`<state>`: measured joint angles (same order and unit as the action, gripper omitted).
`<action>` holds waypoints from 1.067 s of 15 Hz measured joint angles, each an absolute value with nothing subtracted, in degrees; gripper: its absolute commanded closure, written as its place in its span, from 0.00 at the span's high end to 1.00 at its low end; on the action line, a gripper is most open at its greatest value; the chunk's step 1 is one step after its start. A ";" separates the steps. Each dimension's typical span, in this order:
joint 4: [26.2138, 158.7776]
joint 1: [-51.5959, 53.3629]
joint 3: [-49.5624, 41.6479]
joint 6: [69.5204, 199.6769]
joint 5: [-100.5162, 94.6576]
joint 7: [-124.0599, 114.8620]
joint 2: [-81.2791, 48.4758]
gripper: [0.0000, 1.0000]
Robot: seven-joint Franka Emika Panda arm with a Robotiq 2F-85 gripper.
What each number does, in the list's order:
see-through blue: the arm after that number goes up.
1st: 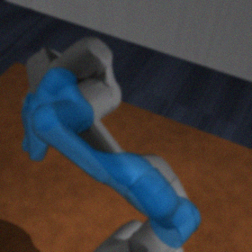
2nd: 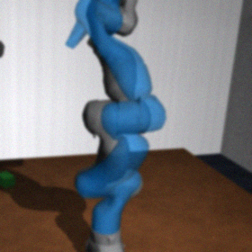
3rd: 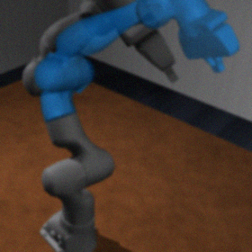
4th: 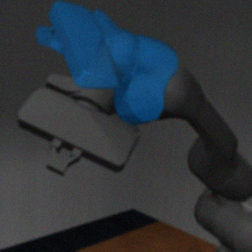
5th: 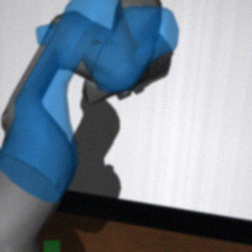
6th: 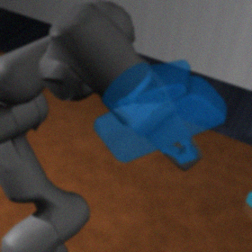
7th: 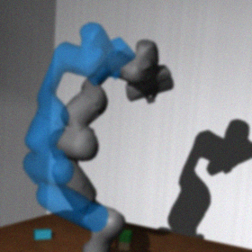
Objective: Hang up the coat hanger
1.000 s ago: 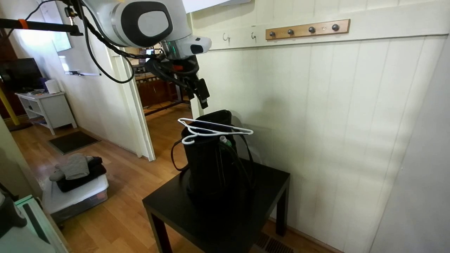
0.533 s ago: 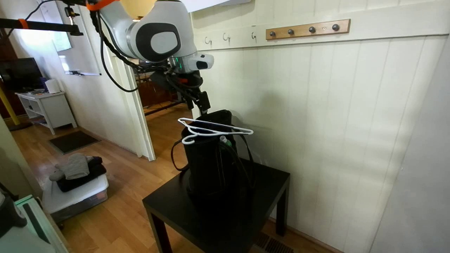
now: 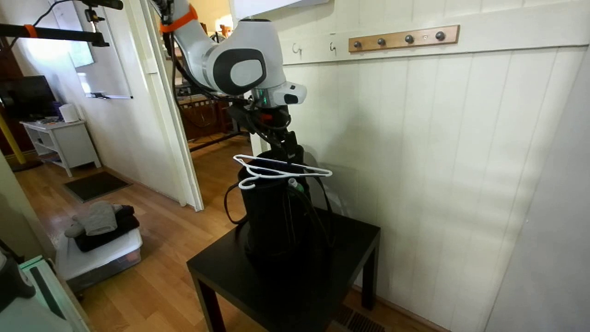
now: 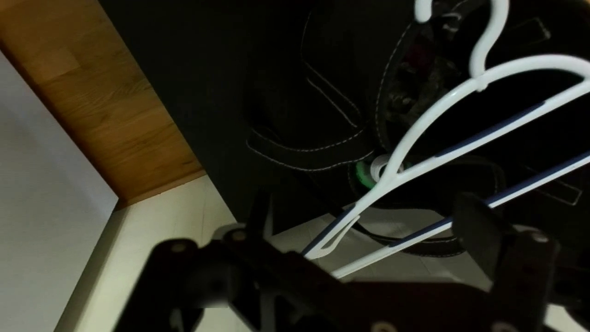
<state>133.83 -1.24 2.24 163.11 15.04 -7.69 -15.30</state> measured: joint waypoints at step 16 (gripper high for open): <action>117.17 -3.75 2.01 171.88 15.30 -10.72 -35.12 1.00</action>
<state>117.17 -3.75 2.01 171.88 15.30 -10.72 -35.12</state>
